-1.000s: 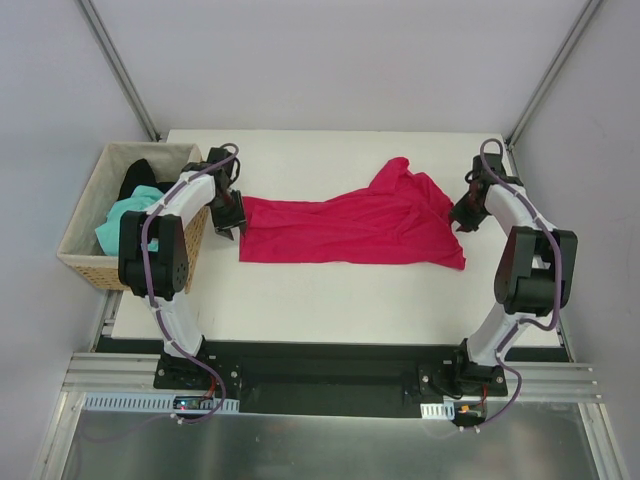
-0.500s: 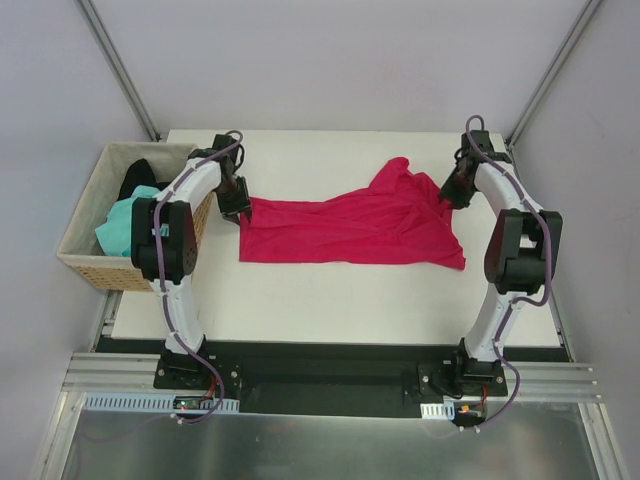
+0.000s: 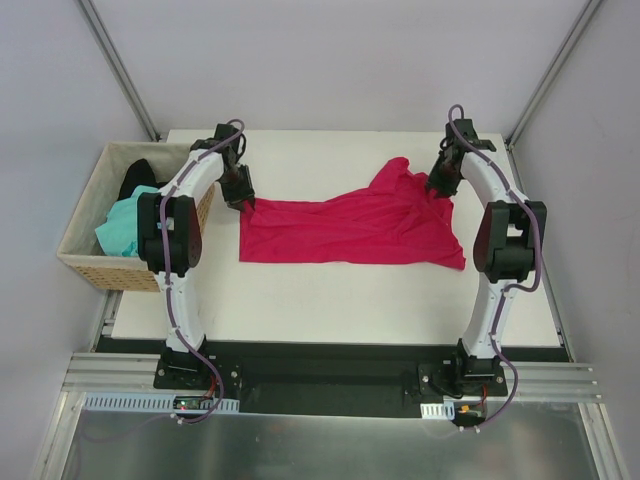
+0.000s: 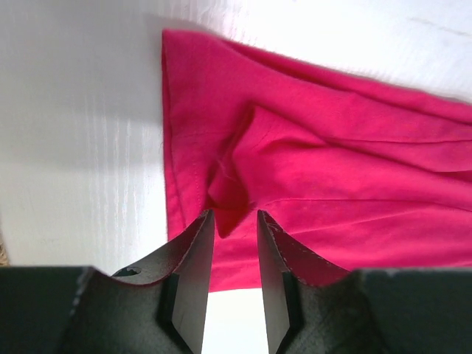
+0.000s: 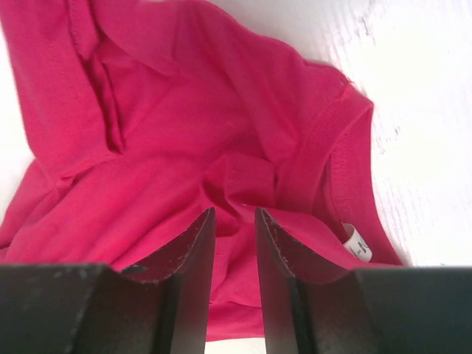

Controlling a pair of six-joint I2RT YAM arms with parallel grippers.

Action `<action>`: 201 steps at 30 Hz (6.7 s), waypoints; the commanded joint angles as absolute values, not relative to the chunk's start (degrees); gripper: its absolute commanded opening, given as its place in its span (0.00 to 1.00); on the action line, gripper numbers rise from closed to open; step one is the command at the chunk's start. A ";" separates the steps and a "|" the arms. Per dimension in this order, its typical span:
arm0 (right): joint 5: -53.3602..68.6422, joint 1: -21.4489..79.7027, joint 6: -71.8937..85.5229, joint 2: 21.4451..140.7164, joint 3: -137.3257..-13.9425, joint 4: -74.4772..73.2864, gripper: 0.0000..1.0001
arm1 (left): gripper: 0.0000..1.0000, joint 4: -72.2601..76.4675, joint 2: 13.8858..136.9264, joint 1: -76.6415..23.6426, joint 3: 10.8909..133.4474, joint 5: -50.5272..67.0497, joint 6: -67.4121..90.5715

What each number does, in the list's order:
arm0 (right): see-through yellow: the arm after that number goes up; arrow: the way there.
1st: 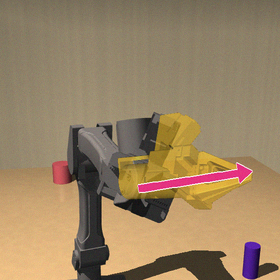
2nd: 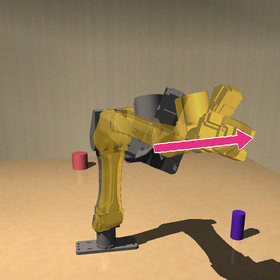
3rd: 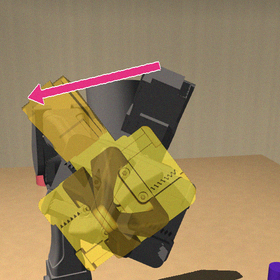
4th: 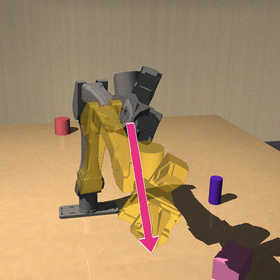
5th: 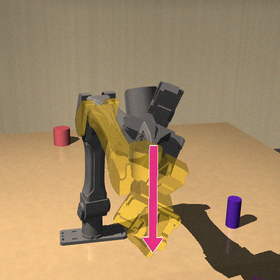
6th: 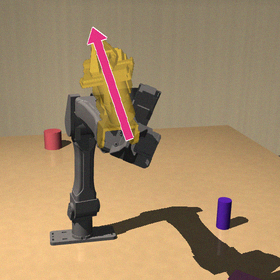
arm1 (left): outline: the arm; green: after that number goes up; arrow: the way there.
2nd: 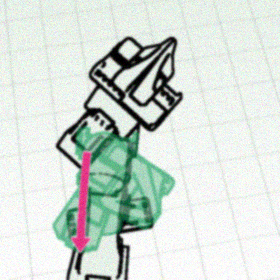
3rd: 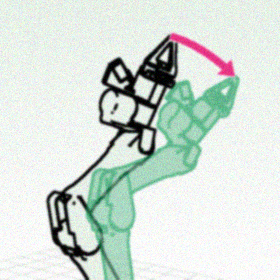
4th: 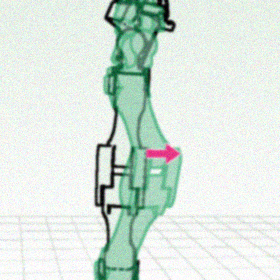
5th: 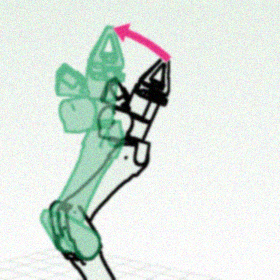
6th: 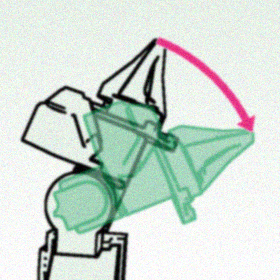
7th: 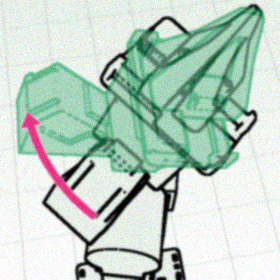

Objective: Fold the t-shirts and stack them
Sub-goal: Fold the flattened tshirt in 1/3 of the way

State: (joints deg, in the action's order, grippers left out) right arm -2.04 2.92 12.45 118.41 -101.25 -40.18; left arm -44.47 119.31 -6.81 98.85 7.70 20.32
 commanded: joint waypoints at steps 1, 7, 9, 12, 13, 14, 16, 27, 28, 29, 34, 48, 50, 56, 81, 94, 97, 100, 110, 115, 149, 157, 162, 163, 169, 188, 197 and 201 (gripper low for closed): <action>-1.14 3.51 11.25 119.09 -104.76 -42.72 0.32 | 0.29 -45.88 120.41 -7.38 102.21 9.58 20.48; -1.23 3.87 11.42 119.00 -104.24 -42.98 0.31 | 0.29 -46.05 120.94 -7.47 102.39 9.93 20.39; -1.23 3.87 11.60 118.65 -103.71 -42.89 0.31 | 0.28 -46.14 121.11 -7.47 102.04 10.11 20.39; -1.23 3.87 11.51 118.04 -102.75 -42.89 0.31 | 0.28 -46.14 121.55 -7.65 101.60 10.37 20.48; -1.32 3.87 11.43 117.86 -102.40 -42.72 0.31 | 0.28 -46.14 121.90 -7.65 101.60 10.46 20.48; -1.32 3.87 11.51 117.51 -102.04 -42.63 0.31 | 0.28 -46.14 122.08 -7.73 101.69 10.46 20.48; -1.58 3.87 11.43 117.16 -101.43 -42.45 0.31 | 0.27 -46.06 122.87 -7.91 101.86 10.72 20.65; -1.58 3.78 10.99 116.89 -101.25 -42.89 0.31 | 0.20 -46.14 126.91 -8.70 106.43 12.13 21.36; -1.58 3.78 10.81 116.89 -101.25 -42.89 0.31 | 0.18 -46.14 126.83 -8.70 106.52 12.13 21.36; -1.41 3.78 10.81 116.89 -101.25 -42.72 0.31 | 0.16 -46.14 126.83 -8.79 106.52 12.04 21.44; -0.53 3.87 11.16 117.60 -101.25 -42.72 0.30 | 0.00 -46.14 125.60 -8.79 105.47 11.60 21.71; 1.85 4.83 11.16 121.38 -103.53 -42.45 0.33 | 0.00 -46.14 122.78 -8.79 101.87 10.81 21.62; 1.76 5.18 11.25 121.29 -103.80 -42.63 0.32 | 0.00 -46.05 122.61 -8.70 101.87 10.64 21.53; 1.67 6.15 12.04 120.15 -101.26 -41.84 0.32 | 0.00 -46.14 121.99 -8.70 101.51 10.37 21.27; 2.64 7.38 12.48 120.68 -99.23 -40.78 0.30 | 0.00 -46.06 120.76 -8.70 99.32 9.32 21.18; 0.35 7.12 10.63 116.37 -97.29 -41.22 0.30 | 0.00 -46.14 120.76 -8.70 100.46 9.67 21.18; -1.84 7.21 10.37 115.32 -96.42 -41.22 0.30 | 0.00 -46.14 120.85 -8.70 100.37 9.75 21.18; -3.33 7.21 10.54 113.83 -94.84 -40.96 0.29 | 0.00 -46.14 120.76 -8.79 100.11 9.93 21.18; -2.90 7.21 10.81 112.23 -90.79 -39.20 0.29 | 0.00 -46.14 119.80 -8.70 99.14 9.93 21.36; -1.94 7.21 11.08 113.99 -91.32 -38.85 0.29 | 0.00 -46.14 118.66 -8.70 98.27 9.14 21.36; 2.46 9.31 10.81 120.85 -102.30 -41.13 0.01 | 0.00 -47.55 119.88 -8.70 101.78 8.96 21.36; 3.69 12.21 10.20 121.64 -102.57 -41.48 0.01 | 0.00 -47.46 119.44 -8.70 100.90 8.44 21.18; 4.40 13.80 10.19 121.90 -102.13 -41.66 0.01 | 0.00 -47.55 119.09 -8.70 100.37 8.26 21.18; 4.13 13.97 10.20 121.82 -102.13 -41.66 0.01 | 0.00 -47.46 119.09 -8.70 100.37 8.17 21.18; 0.35 12.84 8.00 122.34 -106.60 -44.11 0.26 | 0.00 -47.55 118.92 -8.70 100.02 8.09 21.09; 1.76 6.33 6.86 130.33 -114.95 -45.97 0.30 | 0.00 -48.16 119.18 -8.61 100.81 7.21 20.74; 1.85 3.96 6.59 132.10 -117.25 -46.41 0.29 | 0.00 -49.30 120.58 -8.53 103.00 7.03 20.65; 2.02 3.17 6.77 131.84 -116.90 -46.41 0.29 | 0.00 -49.83 121.64 -8.53 104.59 7.47 20.65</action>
State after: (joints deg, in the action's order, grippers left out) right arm 1.76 4.29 7.25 132.31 -114.67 -44.58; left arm -47.55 121.69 -8.29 101.38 8.45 20.88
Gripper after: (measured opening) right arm 0.296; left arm 0.008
